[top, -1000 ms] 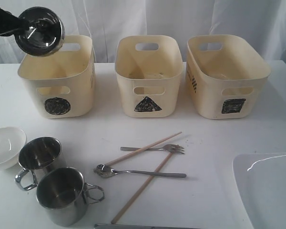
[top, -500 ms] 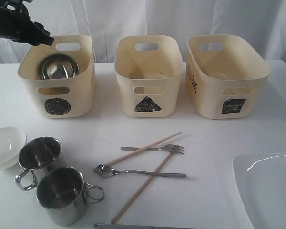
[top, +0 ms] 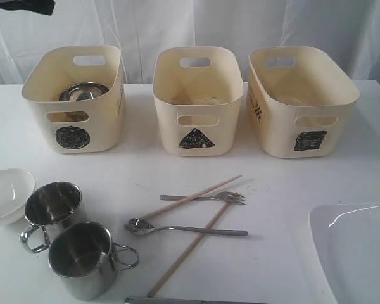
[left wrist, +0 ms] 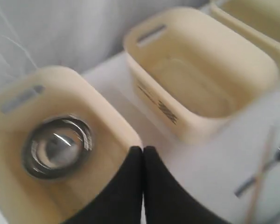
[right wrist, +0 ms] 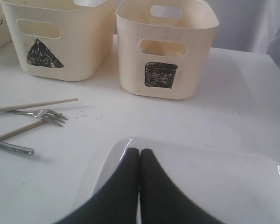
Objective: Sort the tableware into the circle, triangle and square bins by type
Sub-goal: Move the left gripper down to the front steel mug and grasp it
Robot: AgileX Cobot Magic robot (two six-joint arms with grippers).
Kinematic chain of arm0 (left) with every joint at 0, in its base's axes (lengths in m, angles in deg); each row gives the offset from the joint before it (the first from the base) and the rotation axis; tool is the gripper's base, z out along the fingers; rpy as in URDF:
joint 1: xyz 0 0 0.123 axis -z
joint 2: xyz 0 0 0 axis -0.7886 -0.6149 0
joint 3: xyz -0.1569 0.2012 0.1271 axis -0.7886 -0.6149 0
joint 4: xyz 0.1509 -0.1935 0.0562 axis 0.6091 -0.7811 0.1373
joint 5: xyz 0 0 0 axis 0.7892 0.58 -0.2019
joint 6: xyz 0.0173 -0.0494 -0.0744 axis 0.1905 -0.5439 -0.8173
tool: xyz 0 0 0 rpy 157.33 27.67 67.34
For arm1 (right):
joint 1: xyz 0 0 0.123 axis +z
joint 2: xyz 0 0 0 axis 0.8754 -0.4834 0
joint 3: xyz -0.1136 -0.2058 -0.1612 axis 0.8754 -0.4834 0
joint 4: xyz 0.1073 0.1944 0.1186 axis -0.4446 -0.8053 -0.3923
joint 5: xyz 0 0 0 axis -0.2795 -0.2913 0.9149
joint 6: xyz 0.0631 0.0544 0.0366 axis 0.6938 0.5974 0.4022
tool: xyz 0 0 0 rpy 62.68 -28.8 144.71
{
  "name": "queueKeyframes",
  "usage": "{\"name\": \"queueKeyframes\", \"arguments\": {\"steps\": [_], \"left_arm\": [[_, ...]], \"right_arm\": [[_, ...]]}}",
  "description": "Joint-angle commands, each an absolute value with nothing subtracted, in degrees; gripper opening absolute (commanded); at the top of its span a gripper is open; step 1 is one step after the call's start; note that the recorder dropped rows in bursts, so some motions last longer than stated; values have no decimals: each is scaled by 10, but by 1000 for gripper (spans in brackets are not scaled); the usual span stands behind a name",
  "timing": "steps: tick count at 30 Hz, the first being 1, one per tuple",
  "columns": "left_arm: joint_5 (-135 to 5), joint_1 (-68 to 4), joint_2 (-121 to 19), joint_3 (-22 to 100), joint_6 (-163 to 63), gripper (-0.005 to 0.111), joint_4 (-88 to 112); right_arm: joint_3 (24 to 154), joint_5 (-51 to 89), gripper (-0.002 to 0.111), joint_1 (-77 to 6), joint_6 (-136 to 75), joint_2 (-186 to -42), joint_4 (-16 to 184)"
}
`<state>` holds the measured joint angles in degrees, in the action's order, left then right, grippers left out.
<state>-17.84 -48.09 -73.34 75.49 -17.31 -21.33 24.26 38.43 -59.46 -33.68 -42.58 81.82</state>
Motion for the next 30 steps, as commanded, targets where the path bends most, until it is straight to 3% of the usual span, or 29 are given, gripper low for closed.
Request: {"name": "queueKeyframes", "arguments": {"steps": [1, 10, 18, 27, 30], "left_arm": [[27, -480, -721, 753, -193, 1, -201], [53, -480, -723, 615, -230, 1, -141], [-113, -480, -716, 463, -335, 0, -106], [-302, -480, -618, 342, -537, 0, 20], [-304, -480, -620, 330, -538, 0, 1]], "right_arm": [[241, 383, 0, -597, -337, -422, 819], [241, 383, 0, -597, -337, -422, 819], [241, 383, 0, -597, -337, -422, 819], [241, 383, 0, -597, -337, -422, 819], [241, 383, 0, -597, -337, -422, 819]]}}
